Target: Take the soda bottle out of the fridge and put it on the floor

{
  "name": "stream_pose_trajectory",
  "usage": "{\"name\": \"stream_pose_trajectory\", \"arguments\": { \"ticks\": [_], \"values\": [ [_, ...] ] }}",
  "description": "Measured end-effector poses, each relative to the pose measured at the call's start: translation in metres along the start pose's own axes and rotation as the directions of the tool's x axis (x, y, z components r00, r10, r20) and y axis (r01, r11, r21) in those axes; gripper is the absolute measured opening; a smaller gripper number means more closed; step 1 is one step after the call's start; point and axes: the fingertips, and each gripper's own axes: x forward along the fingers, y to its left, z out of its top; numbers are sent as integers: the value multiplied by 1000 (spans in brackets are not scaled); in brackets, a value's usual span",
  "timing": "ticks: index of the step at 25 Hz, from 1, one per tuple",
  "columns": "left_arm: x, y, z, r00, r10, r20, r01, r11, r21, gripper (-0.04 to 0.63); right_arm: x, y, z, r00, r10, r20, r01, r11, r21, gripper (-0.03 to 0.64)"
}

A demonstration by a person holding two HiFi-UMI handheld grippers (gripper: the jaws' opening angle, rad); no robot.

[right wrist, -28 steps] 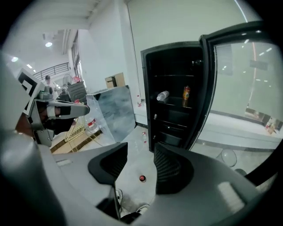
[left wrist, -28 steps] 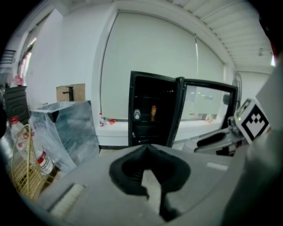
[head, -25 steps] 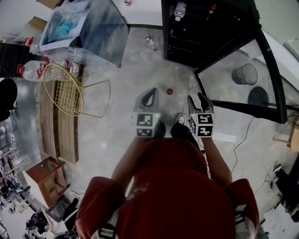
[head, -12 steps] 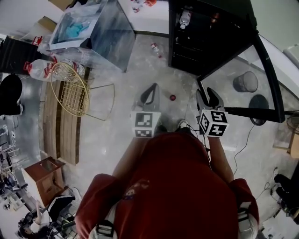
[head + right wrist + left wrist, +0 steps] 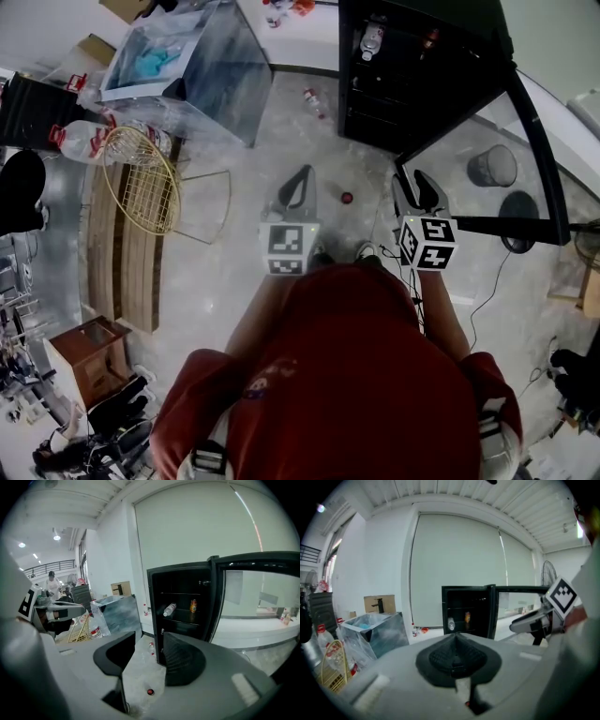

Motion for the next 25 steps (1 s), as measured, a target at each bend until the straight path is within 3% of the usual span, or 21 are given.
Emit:
{"name": "stream_pose_trajectory", "arguments": {
  "ticks": [25],
  "values": [
    [-3,-10,5,1000,-19,9,19,1000,8,0,-5,-2,2,1000,-10,15,10,1000,3,170]
  ]
}}
